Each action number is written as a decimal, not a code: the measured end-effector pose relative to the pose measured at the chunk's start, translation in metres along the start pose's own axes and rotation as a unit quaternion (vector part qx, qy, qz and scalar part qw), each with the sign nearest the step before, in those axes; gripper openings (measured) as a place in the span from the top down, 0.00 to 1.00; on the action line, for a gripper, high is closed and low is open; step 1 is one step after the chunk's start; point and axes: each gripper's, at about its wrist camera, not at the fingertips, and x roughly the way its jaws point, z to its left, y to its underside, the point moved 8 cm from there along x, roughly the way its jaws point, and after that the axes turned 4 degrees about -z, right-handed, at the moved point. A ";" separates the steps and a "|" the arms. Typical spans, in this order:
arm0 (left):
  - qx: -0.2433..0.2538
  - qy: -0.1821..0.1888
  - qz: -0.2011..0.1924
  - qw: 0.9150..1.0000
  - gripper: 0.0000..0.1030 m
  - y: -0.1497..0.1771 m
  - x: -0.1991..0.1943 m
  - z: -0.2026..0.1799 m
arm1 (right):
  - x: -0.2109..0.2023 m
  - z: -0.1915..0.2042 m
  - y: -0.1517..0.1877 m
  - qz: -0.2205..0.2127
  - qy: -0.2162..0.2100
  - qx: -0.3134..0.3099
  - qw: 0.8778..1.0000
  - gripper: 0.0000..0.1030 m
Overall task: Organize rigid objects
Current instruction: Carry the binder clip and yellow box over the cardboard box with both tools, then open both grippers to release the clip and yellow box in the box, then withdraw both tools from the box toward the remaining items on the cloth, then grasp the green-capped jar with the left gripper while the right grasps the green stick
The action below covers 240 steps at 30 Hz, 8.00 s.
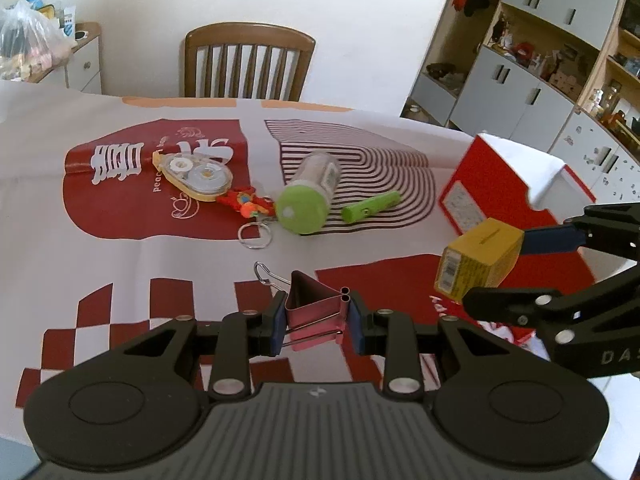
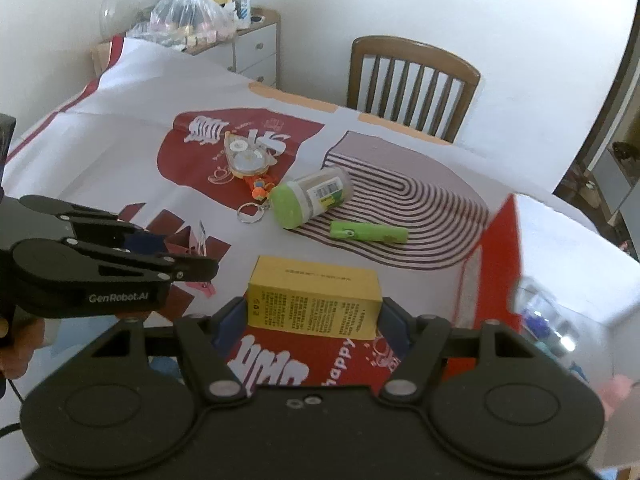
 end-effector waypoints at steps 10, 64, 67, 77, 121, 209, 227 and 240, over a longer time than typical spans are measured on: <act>-0.003 0.002 -0.009 1.000 0.70 -0.006 -0.041 -0.030 | -0.057 -0.016 0.006 -0.024 -0.009 0.022 0.999 0.32; 0.079 -0.022 0.110 0.991 0.70 -0.042 0.130 -0.310 | -0.030 -0.289 0.060 0.019 0.036 0.054 0.998 0.32; 0.072 -0.034 0.130 0.988 0.70 -0.039 0.145 -0.306 | -0.015 -0.289 0.060 0.038 0.026 0.051 0.998 0.54; 0.065 -0.048 0.185 0.979 0.70 -0.027 0.173 -0.299 | 0.003 -0.291 0.061 0.060 -0.001 0.041 0.997 0.56; 0.040 -0.020 0.046 0.998 0.47 -0.052 0.025 -0.306 | -0.115 -0.268 0.058 -0.032 -0.069 0.092 0.993 0.27; 0.092 -0.019 -0.042 0.995 0.38 -0.073 0.116 -0.005 | 0.149 -0.088 -0.041 0.114 0.102 0.294 0.943 0.56; 0.109 -0.024 -0.025 0.993 0.55 -0.063 0.130 -0.007 | 0.157 -0.084 -0.031 0.123 0.109 0.263 0.951 0.83; 0.067 -0.017 -0.011 0.998 0.57 -0.047 0.098 -0.012 | 0.114 -0.072 -0.007 0.109 0.070 0.239 0.962 0.85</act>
